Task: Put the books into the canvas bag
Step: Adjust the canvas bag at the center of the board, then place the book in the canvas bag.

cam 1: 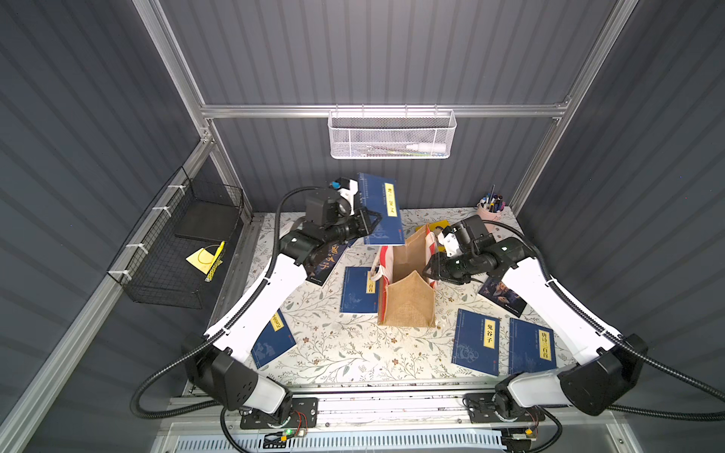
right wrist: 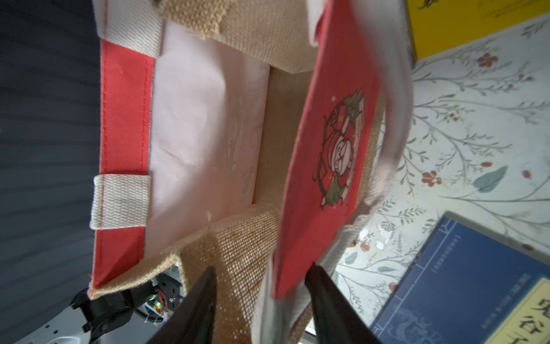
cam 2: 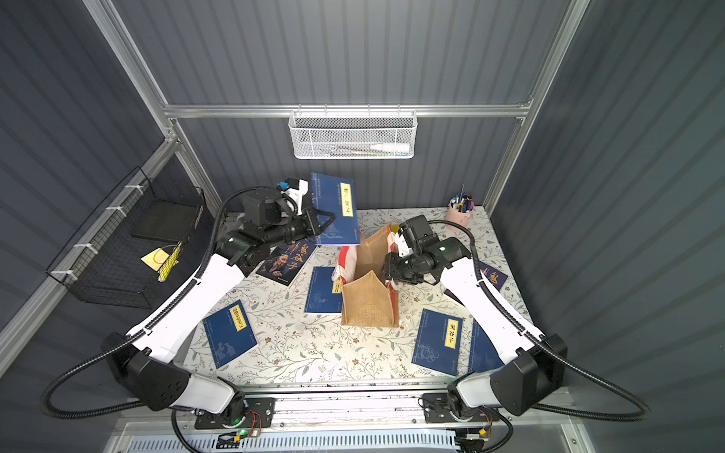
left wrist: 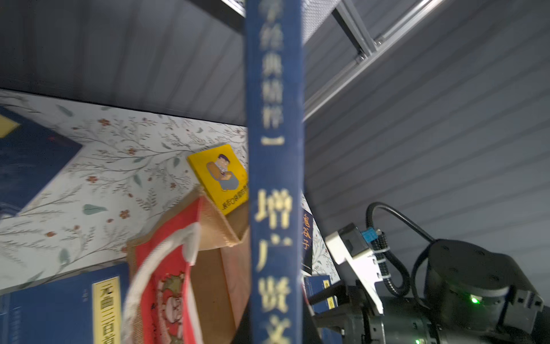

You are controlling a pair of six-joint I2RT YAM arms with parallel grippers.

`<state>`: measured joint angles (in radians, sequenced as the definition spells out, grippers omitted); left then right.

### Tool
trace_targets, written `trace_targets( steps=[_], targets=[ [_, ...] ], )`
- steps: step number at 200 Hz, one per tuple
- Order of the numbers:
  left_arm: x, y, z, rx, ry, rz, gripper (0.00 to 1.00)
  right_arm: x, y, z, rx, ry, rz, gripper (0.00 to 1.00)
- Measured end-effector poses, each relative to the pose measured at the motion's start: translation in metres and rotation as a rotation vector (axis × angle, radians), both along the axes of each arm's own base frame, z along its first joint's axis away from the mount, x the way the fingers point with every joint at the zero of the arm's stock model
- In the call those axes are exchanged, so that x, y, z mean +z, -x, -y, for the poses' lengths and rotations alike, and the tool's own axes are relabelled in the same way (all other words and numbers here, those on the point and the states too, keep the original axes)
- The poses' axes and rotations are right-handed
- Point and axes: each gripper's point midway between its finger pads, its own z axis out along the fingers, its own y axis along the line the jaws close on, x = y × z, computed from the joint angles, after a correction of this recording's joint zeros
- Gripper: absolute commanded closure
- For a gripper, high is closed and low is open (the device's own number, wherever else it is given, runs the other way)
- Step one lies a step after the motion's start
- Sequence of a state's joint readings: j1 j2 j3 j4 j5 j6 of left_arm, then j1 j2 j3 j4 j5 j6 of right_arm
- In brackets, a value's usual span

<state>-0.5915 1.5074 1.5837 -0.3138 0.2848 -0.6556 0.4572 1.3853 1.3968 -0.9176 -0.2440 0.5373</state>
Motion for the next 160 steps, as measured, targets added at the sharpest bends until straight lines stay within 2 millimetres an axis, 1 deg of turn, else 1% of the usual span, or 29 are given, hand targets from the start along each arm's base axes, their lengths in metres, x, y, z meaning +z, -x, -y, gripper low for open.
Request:
trace_targets(
  steps=[17, 32, 46, 55, 75, 89, 100, 111, 123, 144, 160],
  targets=[
    [-0.008, 0.006, 0.026, -0.047, -0.026, -0.001, 1.0, 0.004, -0.002, 0.006, -0.012, 0.007, 0.015, 0.39],
    [-0.028, 0.012, 0.045, -0.079, -0.073, -0.02, 1.0, 0.003, -0.007, 0.013, -0.03, 0.024, 0.015, 0.39],
    [-0.049, 0.015, 0.053, -0.089, -0.129, -0.045, 1.0, -0.001, -0.013, 0.019, -0.043, 0.039, 0.009, 0.39],
    [-0.061, 0.016, 0.056, -0.093, -0.165, -0.057, 1.0, -0.004, -0.018, 0.022, -0.046, 0.048, 0.004, 0.41],
    [-0.079, 0.019, 0.059, -0.103, -0.231, -0.071, 1.0, -0.013, -0.029, 0.025, -0.041, 0.071, -0.014, 0.45],
    [-0.09, 0.021, 0.058, -0.109, -0.277, -0.077, 1.0, -0.018, -0.035, 0.023, -0.026, 0.085, -0.024, 0.51],
    [-0.095, 0.023, 0.057, -0.114, -0.315, -0.08, 1.0, -0.022, -0.037, 0.022, -0.015, 0.093, -0.031, 0.6],
    [-0.097, 0.023, 0.058, -0.122, -0.343, -0.077, 1.0, -0.024, -0.037, 0.022, -0.009, 0.1, -0.038, 0.7],
    [-0.098, 0.022, 0.06, -0.125, -0.373, -0.068, 1.0, -0.025, -0.036, 0.023, 0.0, 0.11, -0.037, 0.78],
    [-0.098, 0.02, 0.064, -0.133, -0.422, -0.046, 1.0, -0.022, -0.035, 0.025, 0.0, 0.114, -0.029, 0.81],
    [-0.099, 0.016, 0.064, -0.123, -0.461, -0.033, 1.0, -0.018, -0.033, 0.026, -0.001, 0.111, -0.018, 0.83]
  ],
)
